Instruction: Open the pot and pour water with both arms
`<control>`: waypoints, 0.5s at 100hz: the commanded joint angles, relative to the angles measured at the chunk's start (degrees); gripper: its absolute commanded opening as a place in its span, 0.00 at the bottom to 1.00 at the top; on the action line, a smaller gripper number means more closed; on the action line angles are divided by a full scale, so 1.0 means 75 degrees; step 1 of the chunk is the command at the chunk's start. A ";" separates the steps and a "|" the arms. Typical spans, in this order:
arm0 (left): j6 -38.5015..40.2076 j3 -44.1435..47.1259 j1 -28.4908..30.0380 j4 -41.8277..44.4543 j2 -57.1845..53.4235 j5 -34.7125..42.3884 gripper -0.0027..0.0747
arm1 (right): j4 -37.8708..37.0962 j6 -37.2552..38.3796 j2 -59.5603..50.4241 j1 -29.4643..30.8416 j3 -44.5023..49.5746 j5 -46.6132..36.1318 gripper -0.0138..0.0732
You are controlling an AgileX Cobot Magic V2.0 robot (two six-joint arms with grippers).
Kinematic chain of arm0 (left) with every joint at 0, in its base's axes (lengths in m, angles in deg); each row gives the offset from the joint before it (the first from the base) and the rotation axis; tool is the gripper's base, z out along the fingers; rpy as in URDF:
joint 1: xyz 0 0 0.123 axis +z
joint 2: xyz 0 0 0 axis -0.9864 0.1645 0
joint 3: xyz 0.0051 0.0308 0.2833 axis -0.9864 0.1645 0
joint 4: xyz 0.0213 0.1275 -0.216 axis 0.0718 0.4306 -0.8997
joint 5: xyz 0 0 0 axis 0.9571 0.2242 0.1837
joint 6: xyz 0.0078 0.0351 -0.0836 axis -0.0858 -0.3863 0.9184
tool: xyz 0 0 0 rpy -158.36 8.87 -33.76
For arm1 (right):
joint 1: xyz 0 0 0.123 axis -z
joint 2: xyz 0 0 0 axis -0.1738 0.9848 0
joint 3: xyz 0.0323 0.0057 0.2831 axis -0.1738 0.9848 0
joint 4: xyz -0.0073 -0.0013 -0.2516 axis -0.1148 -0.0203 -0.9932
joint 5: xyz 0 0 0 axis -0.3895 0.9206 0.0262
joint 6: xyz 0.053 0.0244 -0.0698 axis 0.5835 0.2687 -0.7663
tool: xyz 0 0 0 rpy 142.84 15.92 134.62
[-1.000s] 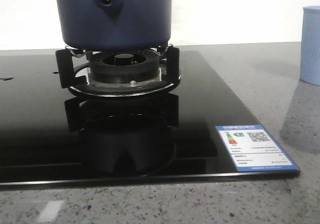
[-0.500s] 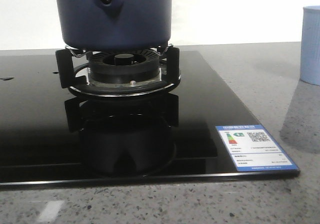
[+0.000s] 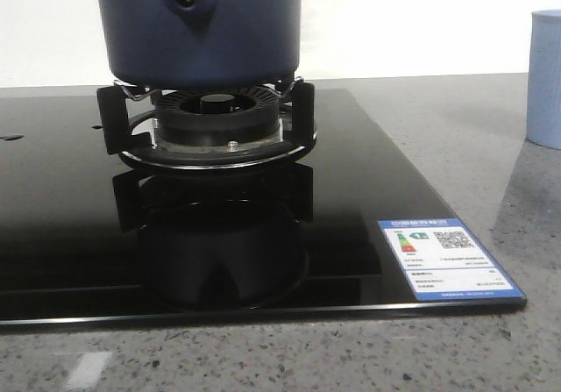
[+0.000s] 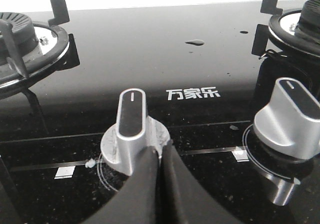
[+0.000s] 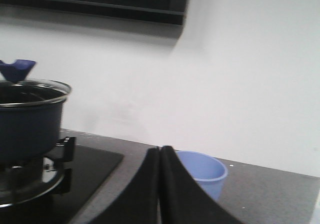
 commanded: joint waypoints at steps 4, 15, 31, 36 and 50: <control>0.0061 0.0296 0.0028 -0.0104 -0.0207 0.0358 0.01 | -0.1727 0.1346 0.0559 0.0048 0.0441 -0.1887 0.08; 0.0061 0.0296 0.0028 -0.0104 -0.0207 0.0358 0.01 | -0.4302 0.5082 0.0928 0.0513 0.1174 -0.2277 0.08; 0.0061 0.0296 0.0028 -0.0104 -0.0207 0.0358 0.01 | -0.5424 0.6305 0.0513 0.1047 0.1733 -0.1350 0.08; 0.0061 0.0296 0.0028 -0.0104 -0.0207 0.0358 0.01 | -0.5424 0.6305 0.0301 0.1221 0.1760 -0.0823 0.08; 0.0061 0.0296 0.0028 -0.0104 -0.0207 0.0358 0.01 | -0.5424 0.6305 -0.0195 0.1529 0.1760 0.0157 0.08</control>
